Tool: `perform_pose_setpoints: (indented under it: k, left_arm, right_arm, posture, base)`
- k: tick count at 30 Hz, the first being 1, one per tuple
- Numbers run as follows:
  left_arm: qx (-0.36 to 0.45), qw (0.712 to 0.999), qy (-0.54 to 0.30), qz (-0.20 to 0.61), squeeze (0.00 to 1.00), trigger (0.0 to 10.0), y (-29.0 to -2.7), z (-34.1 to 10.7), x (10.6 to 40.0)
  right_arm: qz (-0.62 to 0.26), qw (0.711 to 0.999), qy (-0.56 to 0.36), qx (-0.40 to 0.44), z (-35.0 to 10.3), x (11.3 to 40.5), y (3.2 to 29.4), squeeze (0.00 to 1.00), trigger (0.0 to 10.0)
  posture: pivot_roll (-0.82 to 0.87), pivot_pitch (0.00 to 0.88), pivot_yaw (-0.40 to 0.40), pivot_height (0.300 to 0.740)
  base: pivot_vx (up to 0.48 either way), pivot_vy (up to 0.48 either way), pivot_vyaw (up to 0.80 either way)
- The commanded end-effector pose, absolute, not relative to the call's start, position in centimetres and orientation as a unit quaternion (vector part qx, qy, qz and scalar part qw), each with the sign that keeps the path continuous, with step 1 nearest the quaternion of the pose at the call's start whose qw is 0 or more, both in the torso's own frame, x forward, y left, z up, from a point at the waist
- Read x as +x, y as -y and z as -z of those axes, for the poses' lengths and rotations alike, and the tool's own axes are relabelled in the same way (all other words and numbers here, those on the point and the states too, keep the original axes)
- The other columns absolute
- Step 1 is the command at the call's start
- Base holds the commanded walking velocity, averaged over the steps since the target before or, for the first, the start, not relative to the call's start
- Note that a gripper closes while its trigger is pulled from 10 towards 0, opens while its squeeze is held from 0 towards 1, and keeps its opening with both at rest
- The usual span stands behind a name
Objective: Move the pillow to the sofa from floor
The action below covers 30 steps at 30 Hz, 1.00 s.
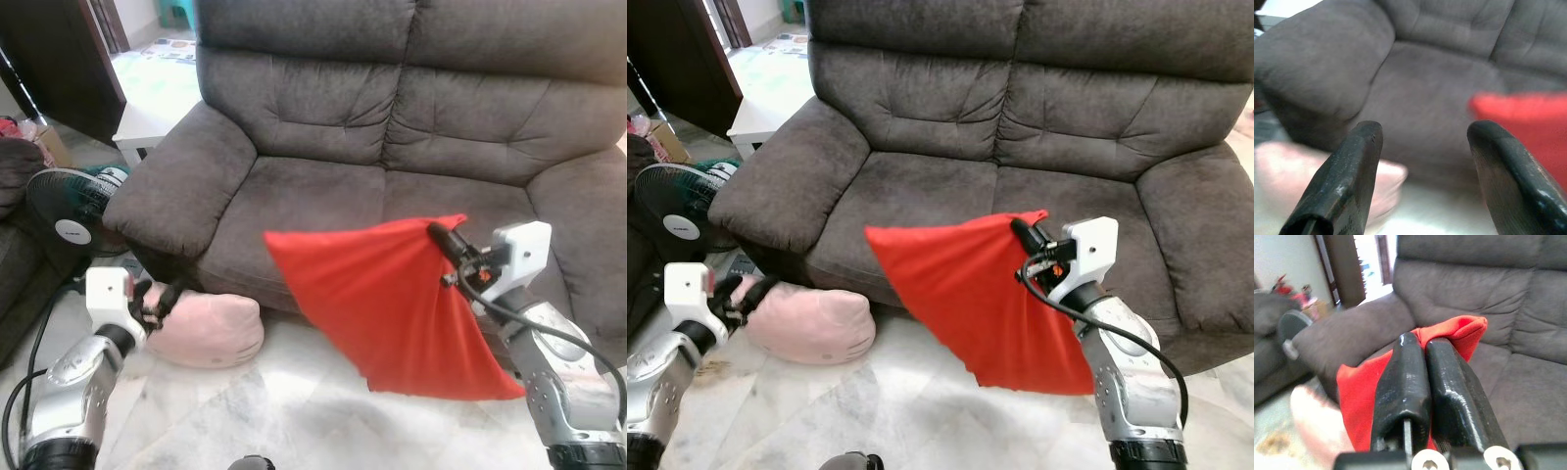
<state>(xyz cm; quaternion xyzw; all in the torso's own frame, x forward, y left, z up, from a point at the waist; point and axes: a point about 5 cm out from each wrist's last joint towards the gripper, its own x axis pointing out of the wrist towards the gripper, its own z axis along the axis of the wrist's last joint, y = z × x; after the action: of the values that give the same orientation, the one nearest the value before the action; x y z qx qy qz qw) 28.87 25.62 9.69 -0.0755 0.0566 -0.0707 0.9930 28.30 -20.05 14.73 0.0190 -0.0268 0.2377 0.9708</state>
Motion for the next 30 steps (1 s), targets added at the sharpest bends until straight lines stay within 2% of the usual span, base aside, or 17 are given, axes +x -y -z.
perform_pose_setpoints:
  k: [1,3,4,7,10,12,20,23,30]
  left_arm:
    - [-0.11,0.988,-0.054,0.089,0.0,10.0,-24.9,-9.7,28.8]
    - [-0.132,0.981,-0.063,0.125,0.0,10.0,-23.9,-9.5,28.7]
    - [-0.122,0.971,-0.09,0.183,0.0,10.0,-22.9,-9.1,28.2]
    - [-0.077,0.949,-0.15,0.268,0.0,10.0,-22.3,-8.1,26.7]
    - [-0.061,0.933,-0.178,0.307,0.0,10.0,-22.6,-7.8,25.8]
    - [-0.041,0.906,-0.227,0.355,0.0,10.0,-23.7,-7.6,24.2]
    - [-0.008,0.88,-0.266,0.393,0.0,10.0,-26.2,-9.1,22.8]
    - [0.037,0.849,-0.312,0.425,0.0,10.0,-27.4,-9.1,21.9]
    - [0.051,0.814,-0.349,0.462,0.0,10.0,-27.3,-8.8,21.3]
  right_arm:
    - [-0.261,0.961,0.09,0.003,-17.4,28.3,19.7,0.0,10.0]
    - [-0.267,0.96,0.086,0.005,-17.4,28.3,19.7,0.0,10.0]
    - [-0.285,0.955,0.084,0.003,-17.5,28.1,19.6,0.0,10.0]
    - [-0.318,0.945,0.074,0.003,-17.4,27.8,19.4,0.0,10.0]
    - [-0.334,0.94,0.068,-0.003,-17.3,27.5,19.3,0.0,10.0]
    - [-0.354,0.933,0.056,-0.011,-17.1,27.2,19.1,0.0,10.0]
    - [-0.365,0.93,0.037,-0.023,-16.8,27.2,19.7,0.0,10.0]
    - [-0.405,0.914,0.008,-0.035,-16.1,26.3,19.7,0.0,10.0]
    - [-0.429,0.902,-0.014,-0.047,-15.7,25.6,20.0,0.0,10.0]
  posture:
    - [0.08,0.04,-0.036,0.74]
    - [0.08,0.039,-0.035,0.74]
    - [0.07,0.039,-0.033,0.74]
    - [0.07,0.039,-0.033,0.74]
    - [0.08,0.04,-0.031,0.74]
    - [0.09,0.041,-0.03,0.74]
    - [0.1,0.042,-0.027,0.74]
    - [0.11,0.039,-0.023,0.74]
    - [0.1,0.033,-0.016,0.74]
  base:
    - [0.0,0.0,0.0]
    - [0.0,0.0,0.0]
    - [0.0,0.0,0.0]
    - [0.0,0.0,0.0]
    - [0.0,0.0,0.0]
    - [0.0,0.0,0.0]
    - [0.0,0.0,0.0]
    - [0.0,0.0,0.0]
    - [0.0,0.0,0.0]
